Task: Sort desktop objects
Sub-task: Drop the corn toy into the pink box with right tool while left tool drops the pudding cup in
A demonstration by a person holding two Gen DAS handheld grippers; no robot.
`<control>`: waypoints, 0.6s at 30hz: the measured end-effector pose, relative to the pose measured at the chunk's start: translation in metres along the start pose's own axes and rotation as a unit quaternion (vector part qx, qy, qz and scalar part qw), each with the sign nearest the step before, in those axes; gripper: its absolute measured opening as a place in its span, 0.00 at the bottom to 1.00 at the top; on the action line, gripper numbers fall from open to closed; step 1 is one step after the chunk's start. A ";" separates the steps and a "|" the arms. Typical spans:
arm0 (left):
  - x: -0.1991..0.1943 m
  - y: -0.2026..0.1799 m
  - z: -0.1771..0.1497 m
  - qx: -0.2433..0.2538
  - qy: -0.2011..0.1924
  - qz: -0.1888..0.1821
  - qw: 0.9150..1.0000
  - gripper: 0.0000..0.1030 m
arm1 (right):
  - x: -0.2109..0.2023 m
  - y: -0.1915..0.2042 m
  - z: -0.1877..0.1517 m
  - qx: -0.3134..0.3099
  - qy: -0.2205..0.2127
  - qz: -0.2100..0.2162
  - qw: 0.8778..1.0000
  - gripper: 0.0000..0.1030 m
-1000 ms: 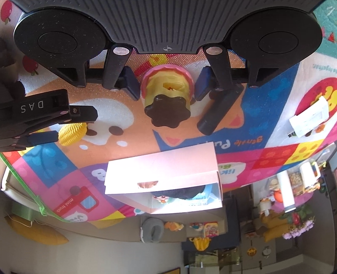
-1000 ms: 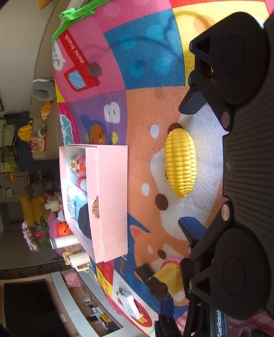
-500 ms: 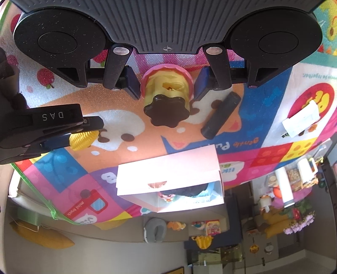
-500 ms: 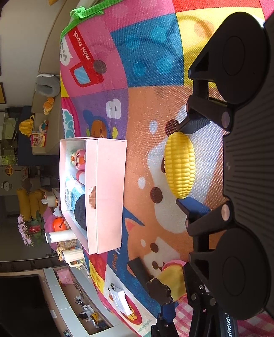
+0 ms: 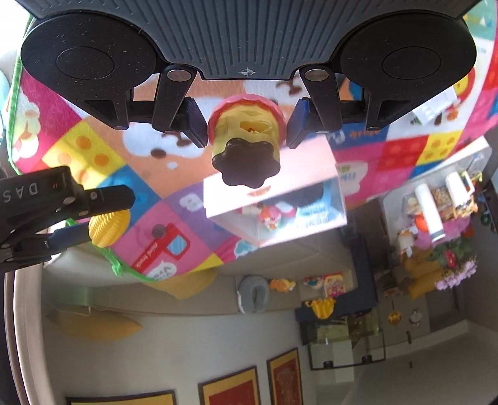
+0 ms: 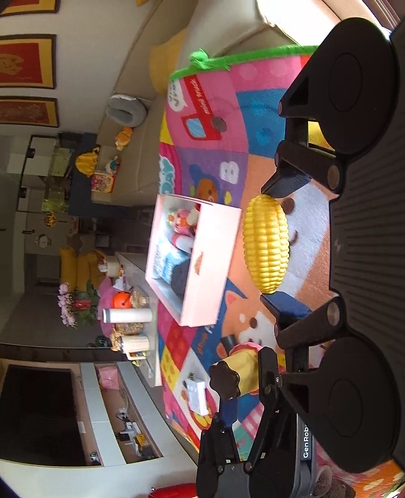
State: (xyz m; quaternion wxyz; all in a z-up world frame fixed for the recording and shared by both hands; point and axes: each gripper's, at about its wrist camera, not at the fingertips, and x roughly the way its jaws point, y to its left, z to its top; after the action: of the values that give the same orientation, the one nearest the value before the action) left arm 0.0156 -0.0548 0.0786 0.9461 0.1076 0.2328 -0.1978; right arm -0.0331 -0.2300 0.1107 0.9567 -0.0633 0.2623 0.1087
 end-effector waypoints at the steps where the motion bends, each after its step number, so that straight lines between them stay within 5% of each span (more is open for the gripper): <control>1: 0.007 0.002 0.011 0.006 -0.016 0.003 1.000 0.59 | -0.001 -0.006 0.011 0.004 -0.013 -0.005 1.000 0.65; 6: 0.065 0.025 0.075 0.001 -0.104 0.030 0.994 0.62 | 0.018 -0.038 0.089 0.043 -0.076 -0.031 0.996 0.65; 7: 0.078 0.031 0.084 0.000 -0.107 0.026 0.994 0.79 | 0.028 -0.043 0.105 0.051 -0.083 -0.033 0.995 0.65; 9: 0.101 0.043 0.096 0.002 -0.086 0.016 0.996 0.91 | 0.052 -0.051 0.133 0.070 -0.085 -0.025 0.994 0.65; 13: 0.094 0.067 0.072 -0.016 -0.068 0.018 0.997 0.95 | 0.110 -0.049 0.163 0.078 -0.067 0.006 0.995 0.66; 15: 0.086 0.077 0.048 -0.027 -0.046 0.027 0.998 0.96 | 0.145 -0.044 0.167 0.078 -0.043 0.008 0.996 0.78; 18: 0.072 0.094 0.011 -0.065 -0.008 0.048 0.997 0.97 | 0.170 -0.041 0.161 0.086 -0.022 0.006 0.996 0.79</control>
State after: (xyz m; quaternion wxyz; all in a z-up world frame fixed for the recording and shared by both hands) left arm 0.1180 0.0029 0.0640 0.9612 0.0552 0.2325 -0.1379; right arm 0.1982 -0.2117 0.1635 0.9636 0.0236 0.2497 0.0931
